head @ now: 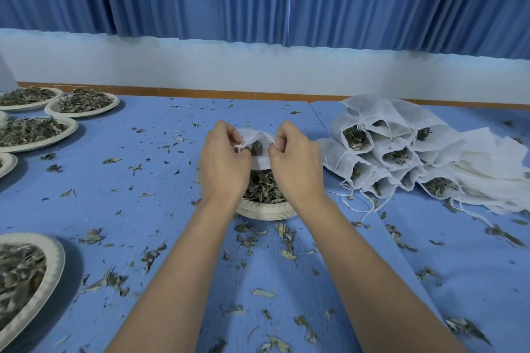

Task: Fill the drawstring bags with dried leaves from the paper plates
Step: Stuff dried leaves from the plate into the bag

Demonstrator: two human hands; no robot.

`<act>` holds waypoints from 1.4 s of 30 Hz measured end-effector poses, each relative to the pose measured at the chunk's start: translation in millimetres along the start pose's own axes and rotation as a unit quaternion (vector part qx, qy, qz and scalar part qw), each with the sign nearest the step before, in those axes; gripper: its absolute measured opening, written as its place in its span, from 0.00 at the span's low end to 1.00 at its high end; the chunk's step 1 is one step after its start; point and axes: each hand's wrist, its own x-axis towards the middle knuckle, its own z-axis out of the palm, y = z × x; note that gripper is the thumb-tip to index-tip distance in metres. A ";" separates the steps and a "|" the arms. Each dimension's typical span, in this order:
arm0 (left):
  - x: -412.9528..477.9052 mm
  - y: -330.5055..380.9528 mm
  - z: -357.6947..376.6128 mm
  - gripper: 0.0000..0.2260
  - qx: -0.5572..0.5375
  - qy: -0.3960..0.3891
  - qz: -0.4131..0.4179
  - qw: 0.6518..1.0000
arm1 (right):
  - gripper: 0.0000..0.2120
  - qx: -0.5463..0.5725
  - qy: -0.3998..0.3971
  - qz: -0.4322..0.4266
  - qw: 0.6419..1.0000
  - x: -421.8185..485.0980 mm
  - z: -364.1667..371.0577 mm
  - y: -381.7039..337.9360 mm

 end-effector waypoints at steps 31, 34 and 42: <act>5.6 -1.9 -11.3 0.09 -0.056 0.064 0.020 0.996 | 0.20 -0.140 -0.355 -0.047 0.923 6.3 -23.4 2.5; 6.2 -3.7 -10.0 0.11 -0.070 0.062 0.009 0.996 | 0.15 -0.165 -0.313 -0.070 0.933 3.8 -17.8 3.8; 5.3 -1.7 -4.2 0.11 -0.126 0.032 -0.028 0.991 | 0.14 -0.118 -0.198 -0.020 0.973 -0.5 -10.0 15.7</act>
